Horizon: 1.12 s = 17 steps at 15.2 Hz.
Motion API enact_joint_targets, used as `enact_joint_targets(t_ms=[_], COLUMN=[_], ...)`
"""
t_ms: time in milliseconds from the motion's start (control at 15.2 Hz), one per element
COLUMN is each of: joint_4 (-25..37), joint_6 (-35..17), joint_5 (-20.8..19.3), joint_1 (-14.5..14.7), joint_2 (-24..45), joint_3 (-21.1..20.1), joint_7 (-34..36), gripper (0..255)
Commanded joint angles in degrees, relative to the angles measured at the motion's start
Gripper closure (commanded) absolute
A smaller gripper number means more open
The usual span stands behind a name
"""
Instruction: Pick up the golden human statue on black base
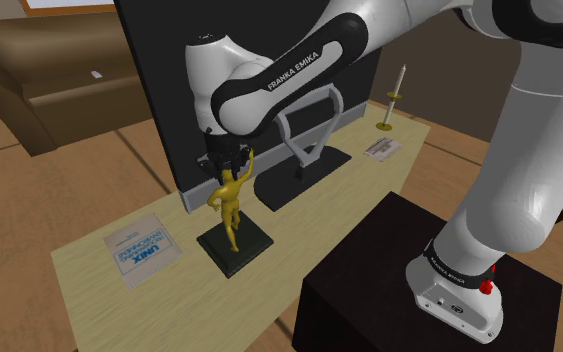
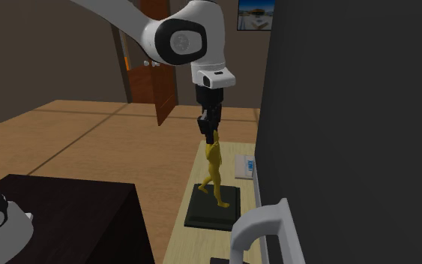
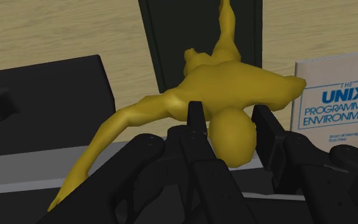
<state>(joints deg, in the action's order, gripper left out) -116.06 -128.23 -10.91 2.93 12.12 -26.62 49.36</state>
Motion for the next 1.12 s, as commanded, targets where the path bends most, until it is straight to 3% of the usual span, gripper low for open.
enact_joint_targets(t_ms=[0, 1056], joint_4=[0.3, 6.0], joint_6=[0.8, 10.5], joint_5=[0.3, 3.7], joint_1=[-0.1, -0.7], joint_2=[-0.4, -5.2], joint_3=[-0.1, -0.8], joint_7=[-0.2, -2.9], gripper=[255, 255])
